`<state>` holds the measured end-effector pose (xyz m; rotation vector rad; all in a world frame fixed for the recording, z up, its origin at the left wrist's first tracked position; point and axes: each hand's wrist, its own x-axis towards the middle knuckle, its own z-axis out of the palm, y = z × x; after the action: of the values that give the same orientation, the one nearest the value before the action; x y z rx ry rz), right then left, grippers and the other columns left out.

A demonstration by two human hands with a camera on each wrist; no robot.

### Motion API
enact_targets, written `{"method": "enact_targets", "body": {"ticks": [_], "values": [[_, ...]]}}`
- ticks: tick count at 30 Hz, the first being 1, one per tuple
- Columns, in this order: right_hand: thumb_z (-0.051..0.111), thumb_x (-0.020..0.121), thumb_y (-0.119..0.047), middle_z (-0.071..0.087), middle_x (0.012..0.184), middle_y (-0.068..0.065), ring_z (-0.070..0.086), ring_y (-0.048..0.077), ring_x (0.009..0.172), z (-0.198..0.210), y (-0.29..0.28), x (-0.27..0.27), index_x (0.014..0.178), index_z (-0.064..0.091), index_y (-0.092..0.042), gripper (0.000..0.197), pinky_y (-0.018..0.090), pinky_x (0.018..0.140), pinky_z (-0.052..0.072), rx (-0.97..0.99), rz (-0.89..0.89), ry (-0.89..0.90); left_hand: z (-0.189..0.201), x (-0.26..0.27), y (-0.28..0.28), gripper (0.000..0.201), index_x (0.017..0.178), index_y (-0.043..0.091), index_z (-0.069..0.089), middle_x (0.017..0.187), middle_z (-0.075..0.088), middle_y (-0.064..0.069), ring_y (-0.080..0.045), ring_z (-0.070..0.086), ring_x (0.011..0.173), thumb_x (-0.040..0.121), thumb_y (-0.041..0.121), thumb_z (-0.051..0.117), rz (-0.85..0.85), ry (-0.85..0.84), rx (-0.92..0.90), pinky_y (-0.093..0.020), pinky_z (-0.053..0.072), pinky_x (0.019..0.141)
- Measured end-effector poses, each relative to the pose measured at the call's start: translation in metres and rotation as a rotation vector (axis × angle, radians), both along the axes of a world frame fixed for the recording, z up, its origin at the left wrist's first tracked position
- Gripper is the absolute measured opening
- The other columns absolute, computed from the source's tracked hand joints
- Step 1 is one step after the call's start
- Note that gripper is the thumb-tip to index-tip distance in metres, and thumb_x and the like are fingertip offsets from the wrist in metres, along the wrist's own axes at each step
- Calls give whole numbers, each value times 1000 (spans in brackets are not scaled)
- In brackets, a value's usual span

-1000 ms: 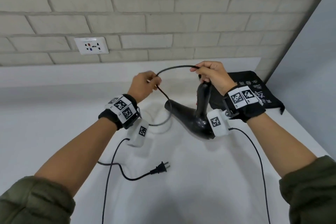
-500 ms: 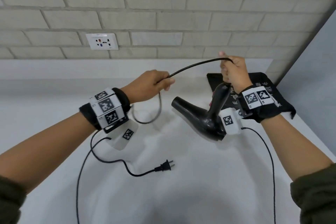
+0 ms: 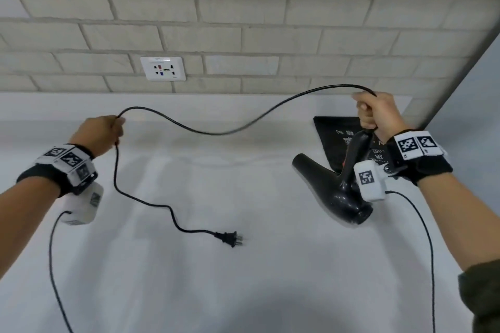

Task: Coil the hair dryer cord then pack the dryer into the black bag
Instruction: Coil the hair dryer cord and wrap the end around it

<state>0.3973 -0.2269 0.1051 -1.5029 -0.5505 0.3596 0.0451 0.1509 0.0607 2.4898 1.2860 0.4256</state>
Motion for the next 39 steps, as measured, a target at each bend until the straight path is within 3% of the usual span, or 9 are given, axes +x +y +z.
{"method": "enact_targets", "body": {"ticks": [3, 7, 14, 20, 24, 29, 33, 36, 39], "values": [[53, 83, -20, 30, 32, -14, 18, 1, 27, 6, 14, -18, 57, 42, -13, 29, 13, 30, 13, -55, 131, -26, 17, 46, -38, 40, 66, 10, 53, 60, 61, -13, -25, 59, 54, 97, 27, 36, -136, -120, -11, -30, 46, 73], [47, 90, -36, 23, 34, -13, 16, 2, 28, 10, 35, -42, 64, 58, -12, 37, 15, 30, 15, -131, 243, -1, 40, 110, -96, 40, 59, 15, 50, 50, 54, -1, 0, 49, 31, 95, 28, 41, -379, -290, -39, -9, 39, 41], [51, 92, -34, 26, 41, -13, 18, 3, 34, 7, 56, -74, 105, 65, -20, 24, 17, 34, 14, -171, 307, -157, 64, 168, -187, 38, 60, 25, 49, 48, 52, 4, -2, 48, 41, 94, 39, 41, -716, -286, 34, -23, 40, 57], [50, 90, -40, 30, 35, -13, 20, 0, 30, 8, 44, -64, 65, 41, -21, 32, 13, 31, 15, -80, 233, -71, 63, 157, -181, 31, 66, 23, 52, 55, 49, 7, 3, 46, 46, 94, 32, 45, -791, -274, -136, -10, 35, 53], [56, 67, -54, 27, 32, -13, 17, -1, 26, 12, 24, -36, 64, 38, -21, 38, 13, 29, 11, 38, 134, 8, 39, 128, -150, 27, 74, 17, 57, 63, 53, 4, -10, 49, 61, 94, 31, 46, -739, -43, -180, -22, 38, 64], [40, 96, -34, 25, 32, -12, 17, 0, 26, 5, 5, -5, 62, 36, -20, 37, 14, 28, 13, 81, 102, 78, -7, 93, -99, 27, 73, 9, 60, 65, 60, -4, 3, 53, 43, 94, 22, 48, -500, 19, -242, -11, 41, 53], [34, 98, -33, 23, 32, -14, 15, -1, 26, 7, 8, -7, 63, 39, -19, 37, 11, 30, 12, 3, 175, 40, -7, 85, -78, 27, 75, 4, 66, 68, 63, -10, 4, 53, 40, 91, 22, 53, -262, -246, -158, -5, 42, 48], [27, 98, -41, 20, 32, -14, 14, -1, 27, 8, 14, -12, 89, 57, -21, 37, 12, 30, 12, -38, 203, 8, 5, 91, -75, 28, 79, -1, 69, 67, 61, -13, -14, 58, 57, 87, 23, 57, -148, -352, -19, -25, 42, 60], [21, 98, -45, 20, 32, -13, 13, 0, 28, 7, 16, -18, 118, 54, -21, 45, 13, 31, 12, -57, 211, -9, 4, 90, -75, 29, 82, 0, 70, 75, 66, -20, -32, 60, 74, 87, 25, 57, -16, -319, -1, -31, 44, 71]]}}
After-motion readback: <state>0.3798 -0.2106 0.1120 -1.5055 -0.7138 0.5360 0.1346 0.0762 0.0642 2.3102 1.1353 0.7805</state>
